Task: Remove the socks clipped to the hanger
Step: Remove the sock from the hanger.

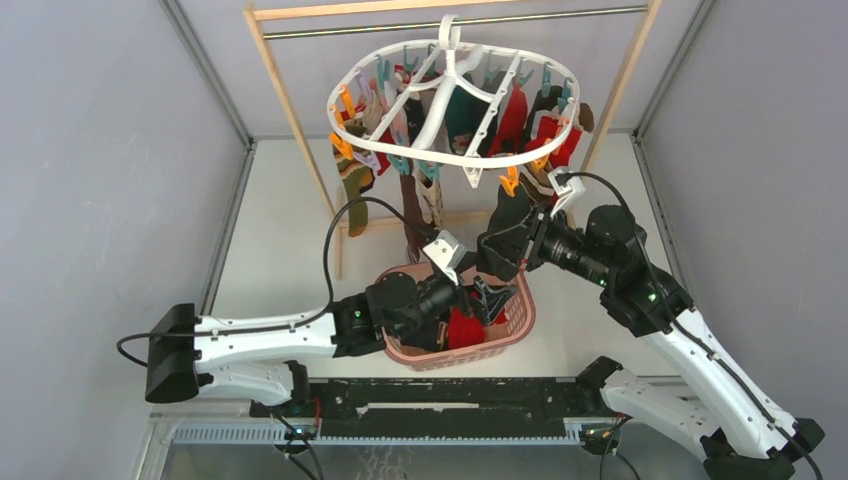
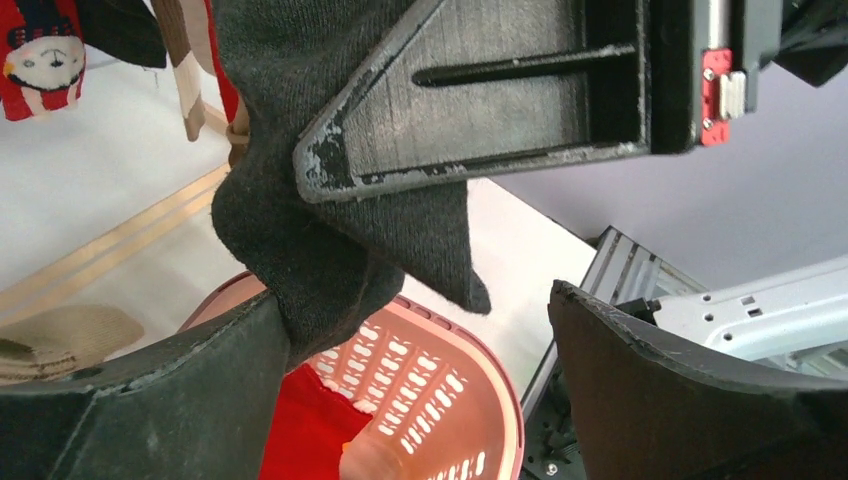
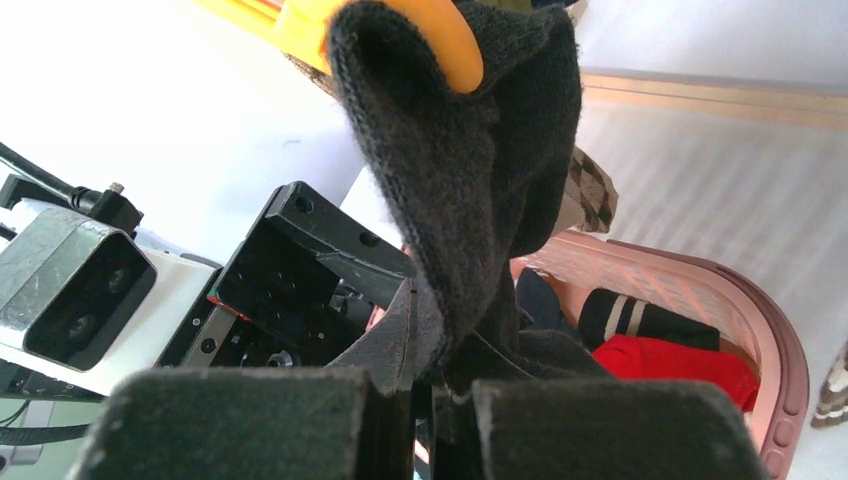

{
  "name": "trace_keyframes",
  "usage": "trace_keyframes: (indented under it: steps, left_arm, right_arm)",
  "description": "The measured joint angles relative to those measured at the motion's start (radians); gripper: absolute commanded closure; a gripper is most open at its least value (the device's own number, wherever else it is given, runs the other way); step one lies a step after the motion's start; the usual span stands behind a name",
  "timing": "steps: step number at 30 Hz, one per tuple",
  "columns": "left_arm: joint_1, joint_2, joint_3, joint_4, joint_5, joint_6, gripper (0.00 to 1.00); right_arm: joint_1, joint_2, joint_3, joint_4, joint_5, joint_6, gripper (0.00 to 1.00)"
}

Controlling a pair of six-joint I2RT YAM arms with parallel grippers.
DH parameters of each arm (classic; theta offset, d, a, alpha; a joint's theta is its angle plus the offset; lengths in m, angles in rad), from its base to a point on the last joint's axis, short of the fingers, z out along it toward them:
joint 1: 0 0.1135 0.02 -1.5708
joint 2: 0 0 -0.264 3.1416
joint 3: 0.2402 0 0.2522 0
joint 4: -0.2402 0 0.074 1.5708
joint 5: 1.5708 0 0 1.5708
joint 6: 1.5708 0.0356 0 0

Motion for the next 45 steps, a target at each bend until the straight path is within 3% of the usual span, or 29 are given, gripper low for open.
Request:
trace_keyframes:
  steps: [16, 20, 26, 31, 32, 37, 45]
  left_arm:
    - [0.000, 0.041, 0.026, 0.016, -0.163, -0.025, 0.00]
    - [0.000, 0.041, 0.026, 0.025, -0.185, -0.010, 0.19]
    - [-0.001, 0.038, 0.026, 0.017, -0.183, -0.001, 0.58]
    - [-0.002, 0.028, 0.026, -0.008, -0.177, -0.007, 0.99]
    - [-0.002, 0.027, 0.026, -0.014, -0.176, -0.008, 1.00]
    - [-0.002, 0.012, 0.026, -0.045, -0.177, -0.004, 1.00]
    - [-0.002, -0.024, 0.026, -0.082, -0.195, -0.001, 1.00]
  right_arm:
    - [0.121, 0.003, 0.000, -0.016, 0.091, -0.003, 1.00]
    - [0.122, -0.008, 0.000, -0.027, 0.090, -0.002, 1.00]
    - [0.122, -0.010, 0.000, -0.027, 0.092, -0.003, 1.00]
    - [0.107, -0.013, 0.000, -0.027, 0.093, -0.003, 1.00]
    - [0.103, -0.013, 0.000, -0.027, 0.091, -0.003, 0.98]
    - [0.087, -0.013, 0.001, -0.032, 0.086, -0.005, 0.66]
    - [0.091, -0.025, 0.128, -0.140, 0.187, -0.066, 0.53]
